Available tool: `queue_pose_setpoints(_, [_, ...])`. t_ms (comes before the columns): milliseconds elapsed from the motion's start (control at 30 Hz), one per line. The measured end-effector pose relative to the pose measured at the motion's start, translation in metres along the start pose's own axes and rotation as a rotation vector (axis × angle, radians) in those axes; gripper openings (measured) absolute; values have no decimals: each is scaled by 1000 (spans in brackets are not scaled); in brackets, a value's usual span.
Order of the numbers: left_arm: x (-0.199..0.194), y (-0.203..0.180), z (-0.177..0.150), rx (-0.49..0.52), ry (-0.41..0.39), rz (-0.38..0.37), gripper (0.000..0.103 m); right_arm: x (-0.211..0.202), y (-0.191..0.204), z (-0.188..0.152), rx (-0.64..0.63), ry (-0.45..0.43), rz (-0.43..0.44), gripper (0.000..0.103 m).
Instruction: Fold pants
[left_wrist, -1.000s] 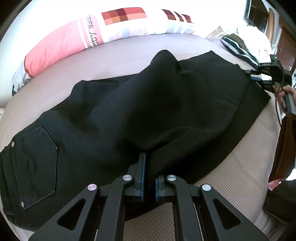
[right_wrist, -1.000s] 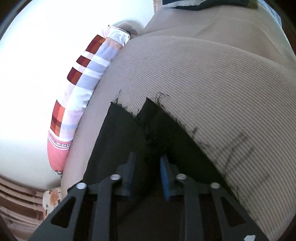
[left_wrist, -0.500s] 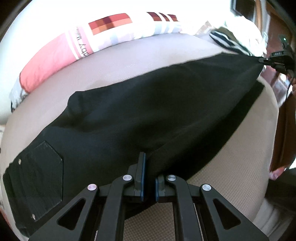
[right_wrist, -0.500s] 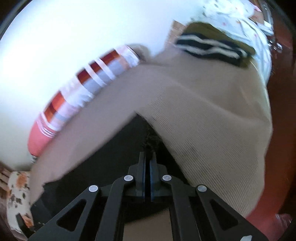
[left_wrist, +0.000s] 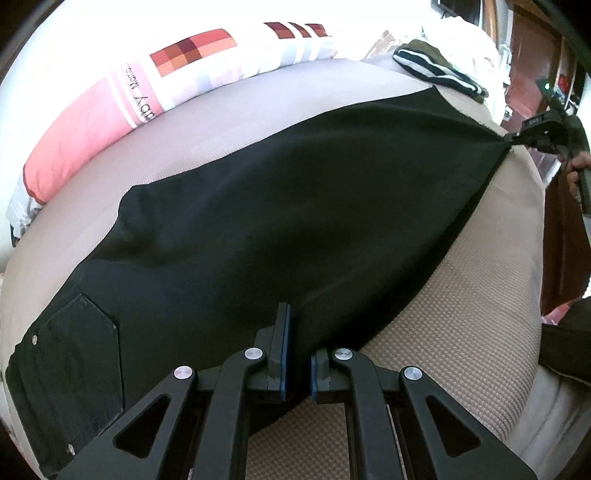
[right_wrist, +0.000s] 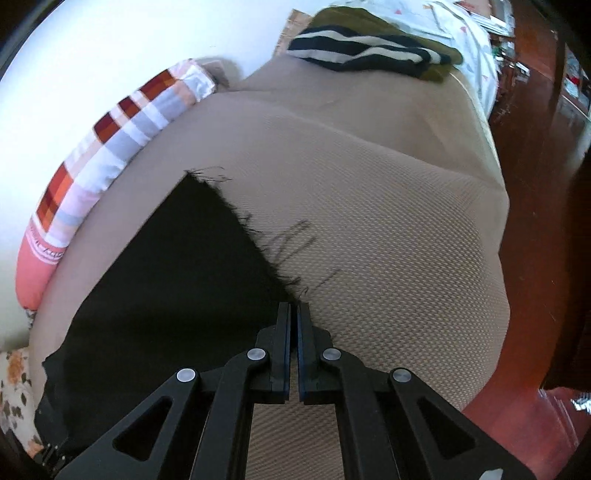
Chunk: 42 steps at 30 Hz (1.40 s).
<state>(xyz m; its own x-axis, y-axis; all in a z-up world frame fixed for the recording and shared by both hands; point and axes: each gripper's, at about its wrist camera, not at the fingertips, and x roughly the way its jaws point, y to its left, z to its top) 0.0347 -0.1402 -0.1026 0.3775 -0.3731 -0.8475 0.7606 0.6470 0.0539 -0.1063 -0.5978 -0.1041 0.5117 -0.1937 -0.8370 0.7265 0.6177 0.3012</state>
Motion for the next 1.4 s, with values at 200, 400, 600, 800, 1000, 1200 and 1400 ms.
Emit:
queue_pose_setpoints(200, [0,-3,-3,35,2,-8,9,3,4,-1,-22,11,-17,2])
queue_pose_setpoints(400, [3,-3,-4,10,12,-18,14,-1,10,3,-13,23,-67,18])
queue_pose_setpoints(600, [-21,18,-5,-97,-25,-109,59,-25,51,16,-87,-25,-44,25])
queue_pose_setpoints(800, [-55,76,-9,-283,-170,-55,63,-25,165,20,-337,9,167,36])
queue_pose_setpoints(1000, [-62,157,-32,-551,-211,151,63,19,329,-24,-697,235,430,39])
queue_pose_setpoints(1200, [-63,209,-60,-682,-188,254,63,48,455,-89,-1007,416,601,39])
queue_pose_setpoints(1400, [-57,232,-78,-734,-174,234,63,89,525,-121,-1168,542,613,40])
